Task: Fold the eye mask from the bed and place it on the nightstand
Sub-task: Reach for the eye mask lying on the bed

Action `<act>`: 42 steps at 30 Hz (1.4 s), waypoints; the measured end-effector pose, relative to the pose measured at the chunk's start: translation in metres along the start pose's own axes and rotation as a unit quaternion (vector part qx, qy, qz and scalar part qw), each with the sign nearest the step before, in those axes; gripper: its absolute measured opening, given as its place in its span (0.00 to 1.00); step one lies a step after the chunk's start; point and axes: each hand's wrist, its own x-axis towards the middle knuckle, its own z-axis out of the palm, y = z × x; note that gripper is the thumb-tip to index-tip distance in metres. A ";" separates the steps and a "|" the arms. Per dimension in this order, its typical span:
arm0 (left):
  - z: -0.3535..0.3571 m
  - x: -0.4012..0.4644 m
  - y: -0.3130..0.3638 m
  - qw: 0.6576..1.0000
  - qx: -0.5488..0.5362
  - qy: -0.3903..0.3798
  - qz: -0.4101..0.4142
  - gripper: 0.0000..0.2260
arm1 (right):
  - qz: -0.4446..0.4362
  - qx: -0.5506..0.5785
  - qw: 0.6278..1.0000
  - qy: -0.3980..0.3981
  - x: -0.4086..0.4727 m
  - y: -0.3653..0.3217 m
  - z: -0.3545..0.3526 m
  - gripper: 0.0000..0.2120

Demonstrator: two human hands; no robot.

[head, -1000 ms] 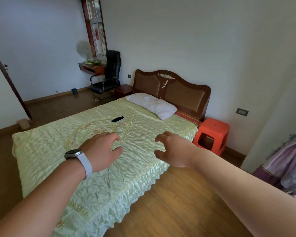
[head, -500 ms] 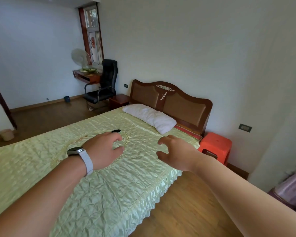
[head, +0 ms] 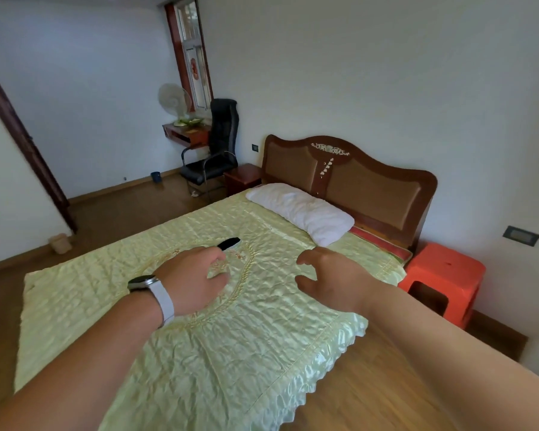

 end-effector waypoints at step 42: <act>0.140 0.447 -0.194 0.987 -0.066 -0.088 -0.120 0.20 | -0.004 -0.067 0.979 -0.191 0.459 0.184 0.125 0.25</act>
